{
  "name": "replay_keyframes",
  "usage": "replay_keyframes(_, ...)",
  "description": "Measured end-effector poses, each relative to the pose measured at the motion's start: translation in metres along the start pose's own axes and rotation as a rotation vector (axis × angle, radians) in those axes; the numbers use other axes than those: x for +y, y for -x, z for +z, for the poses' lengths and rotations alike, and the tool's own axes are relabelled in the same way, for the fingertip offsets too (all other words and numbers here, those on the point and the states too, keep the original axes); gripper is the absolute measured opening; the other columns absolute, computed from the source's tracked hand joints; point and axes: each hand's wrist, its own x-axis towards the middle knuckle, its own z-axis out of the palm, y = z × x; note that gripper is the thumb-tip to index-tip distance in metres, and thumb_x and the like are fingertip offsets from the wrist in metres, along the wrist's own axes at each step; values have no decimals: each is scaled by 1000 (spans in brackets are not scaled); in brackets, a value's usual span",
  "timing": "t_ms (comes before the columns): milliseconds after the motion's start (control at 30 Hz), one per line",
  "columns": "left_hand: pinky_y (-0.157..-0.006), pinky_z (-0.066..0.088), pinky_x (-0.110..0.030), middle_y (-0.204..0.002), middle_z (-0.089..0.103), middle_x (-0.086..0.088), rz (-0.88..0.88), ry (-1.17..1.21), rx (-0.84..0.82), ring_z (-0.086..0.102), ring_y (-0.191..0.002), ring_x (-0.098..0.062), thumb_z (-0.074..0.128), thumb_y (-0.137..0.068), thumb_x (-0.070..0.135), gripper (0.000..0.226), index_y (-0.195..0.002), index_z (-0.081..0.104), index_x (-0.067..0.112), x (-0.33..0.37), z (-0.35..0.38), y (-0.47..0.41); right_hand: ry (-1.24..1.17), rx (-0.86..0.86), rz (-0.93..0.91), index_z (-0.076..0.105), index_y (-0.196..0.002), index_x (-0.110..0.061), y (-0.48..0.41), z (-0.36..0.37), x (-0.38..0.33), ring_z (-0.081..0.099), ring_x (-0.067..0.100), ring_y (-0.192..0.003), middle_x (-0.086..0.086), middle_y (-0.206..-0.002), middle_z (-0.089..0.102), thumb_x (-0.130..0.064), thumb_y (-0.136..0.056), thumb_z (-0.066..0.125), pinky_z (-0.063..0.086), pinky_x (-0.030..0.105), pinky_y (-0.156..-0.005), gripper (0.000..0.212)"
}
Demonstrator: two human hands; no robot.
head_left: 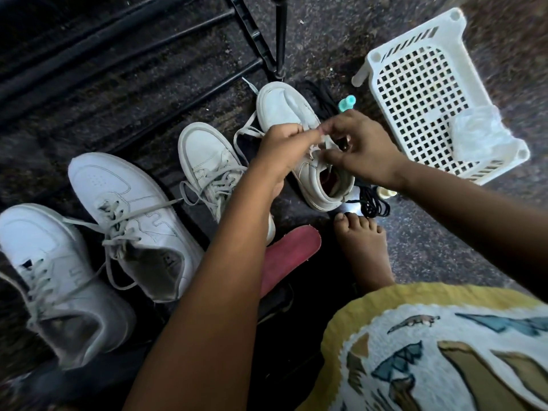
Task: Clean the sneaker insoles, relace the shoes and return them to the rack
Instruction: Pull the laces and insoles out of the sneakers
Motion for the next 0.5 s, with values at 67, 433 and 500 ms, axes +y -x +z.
replay_keyframes(67, -54, 41, -14, -68, 53, -6, 29, 79, -37, 50, -58, -7, 61, -84, 8, 6, -81, 59, 4, 9, -3, 5, -16, -33, 0, 66, -108, -10, 0, 7, -1, 47, 16, -98, 9, -107, 54, -21, -80, 73, 37, 30, -89, 31)
replay_keyframes(433, -44, 40, -6, -54, 59, 13, 218, 170, -30, 54, -49, 8, 61, -86, 12, 12, -74, 59, 13, 58, -35, 28, -655, -74, 71, 54, -92, 5, -19, -28, -12, 52, 37, -71, 24, -81, 54, -24, -90, 60, 43, 42, -70, 30)
replay_keyframes(500, -50, 42, -10, -57, 57, 12, 223, 209, 23, 54, -54, 3, 61, -85, 14, 14, -72, 59, 17, 60, -39, 29, -243, 23, 423, 46, -100, -8, 41, 16, 28, 62, 40, -70, 24, -82, 61, -14, -89, 47, 51, 47, -64, 12)
